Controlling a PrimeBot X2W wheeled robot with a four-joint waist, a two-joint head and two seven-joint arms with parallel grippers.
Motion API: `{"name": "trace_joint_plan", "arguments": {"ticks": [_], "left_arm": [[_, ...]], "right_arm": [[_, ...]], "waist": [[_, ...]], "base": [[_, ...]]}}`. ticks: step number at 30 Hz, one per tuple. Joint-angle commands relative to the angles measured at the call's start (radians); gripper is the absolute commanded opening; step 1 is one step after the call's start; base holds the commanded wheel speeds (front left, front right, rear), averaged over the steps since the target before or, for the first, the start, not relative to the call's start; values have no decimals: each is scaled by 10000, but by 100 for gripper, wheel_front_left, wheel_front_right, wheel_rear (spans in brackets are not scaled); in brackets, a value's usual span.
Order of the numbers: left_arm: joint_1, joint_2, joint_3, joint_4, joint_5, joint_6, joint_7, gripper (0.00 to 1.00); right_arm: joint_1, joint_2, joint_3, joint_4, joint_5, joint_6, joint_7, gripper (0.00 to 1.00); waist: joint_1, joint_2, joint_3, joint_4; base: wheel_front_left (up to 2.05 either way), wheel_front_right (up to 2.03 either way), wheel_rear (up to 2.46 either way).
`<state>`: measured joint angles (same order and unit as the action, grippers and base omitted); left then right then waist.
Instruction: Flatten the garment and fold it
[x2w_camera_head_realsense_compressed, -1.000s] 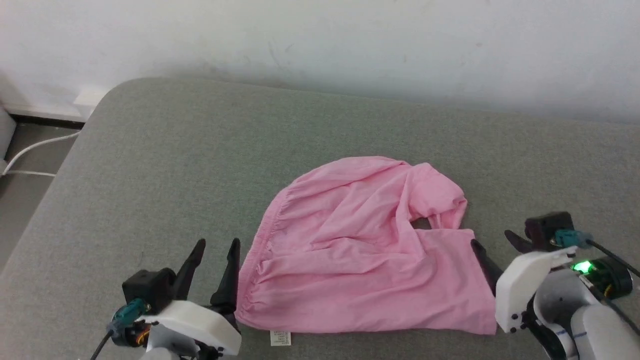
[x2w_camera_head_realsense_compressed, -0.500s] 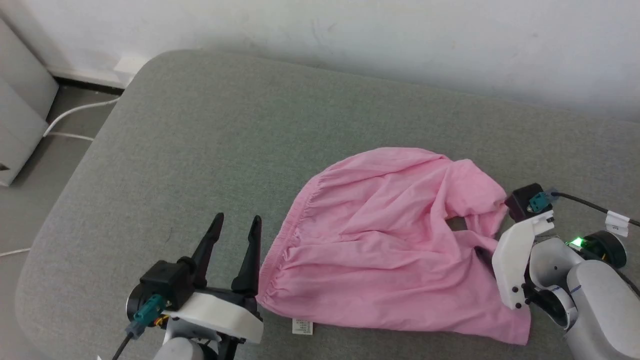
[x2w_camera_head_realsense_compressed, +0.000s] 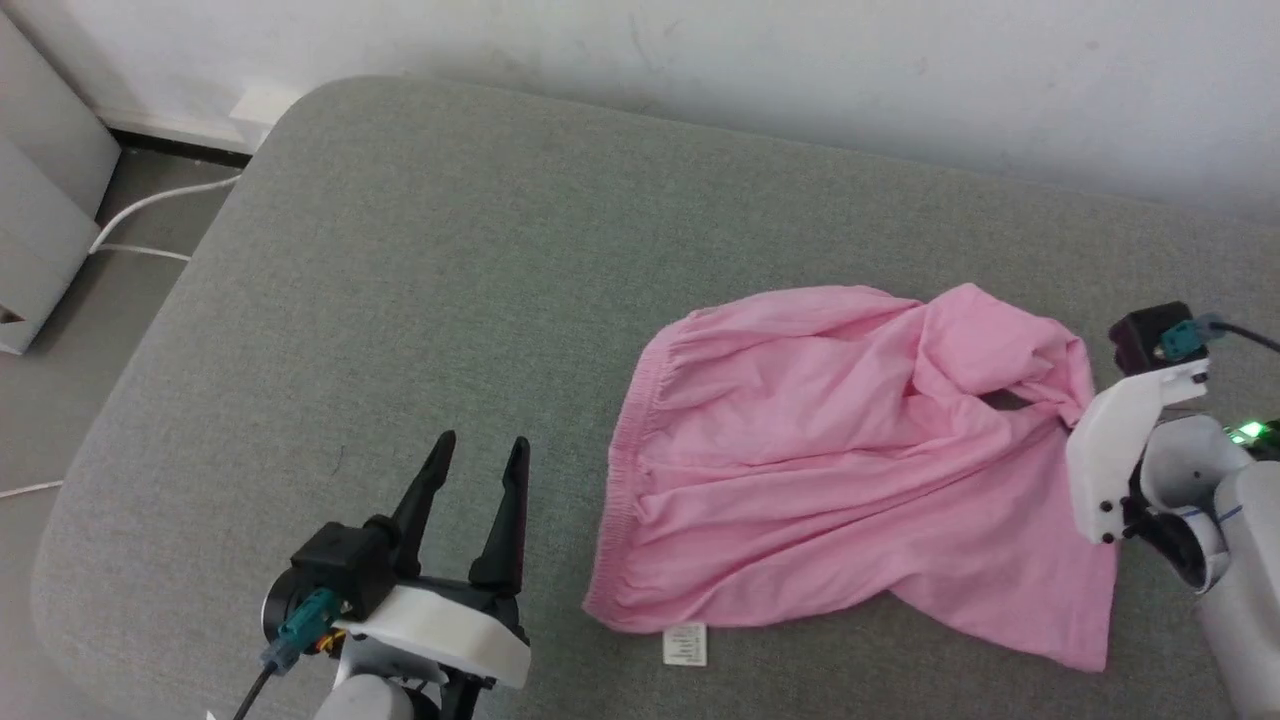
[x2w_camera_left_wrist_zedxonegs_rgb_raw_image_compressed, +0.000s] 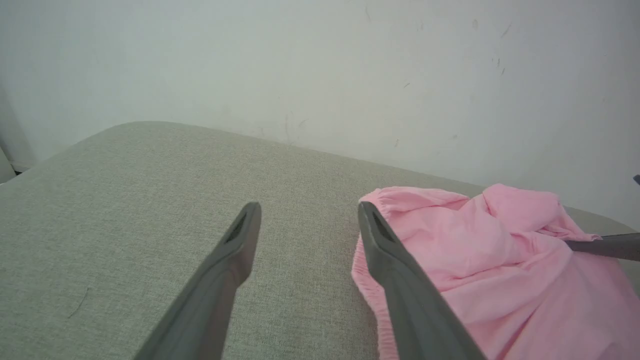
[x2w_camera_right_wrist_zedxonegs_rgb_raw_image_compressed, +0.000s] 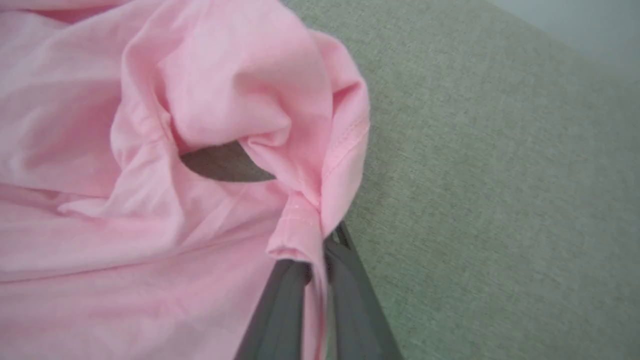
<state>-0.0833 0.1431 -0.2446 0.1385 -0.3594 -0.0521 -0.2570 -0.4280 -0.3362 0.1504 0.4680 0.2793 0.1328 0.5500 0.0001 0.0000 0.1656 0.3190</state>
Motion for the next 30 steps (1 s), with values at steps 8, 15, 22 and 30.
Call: {"name": "trace_joint_plan", "arguments": {"ticks": [8,15,22,30], "left_arm": [[49,-339,183,214,317,-350,-47,100],[-133,-537,321,365,463,-540,-47,100],[-161,-685,513,388,536,-661,-47,100],[195,-761,944,170,479,-735,-47,100]], "right_arm": [[-705,-694,-661,584,-494,-21,221,0],[-1406,-1103,-101,1649,-1370,-21,-1082,100],[-1714,-876,360,2560,-1503,-21,-2522,100],[-1228,-463,-191,1662,-1419,-21,-4730,100]], "waist": [[-1,0,32,-134],[-1,0,187,-105],[-1,0,-145,-400],[-1,0,-876,-1272]], "base": [[0,0,0],[0,0,0],[0,0,0],[0,0,0]]}}
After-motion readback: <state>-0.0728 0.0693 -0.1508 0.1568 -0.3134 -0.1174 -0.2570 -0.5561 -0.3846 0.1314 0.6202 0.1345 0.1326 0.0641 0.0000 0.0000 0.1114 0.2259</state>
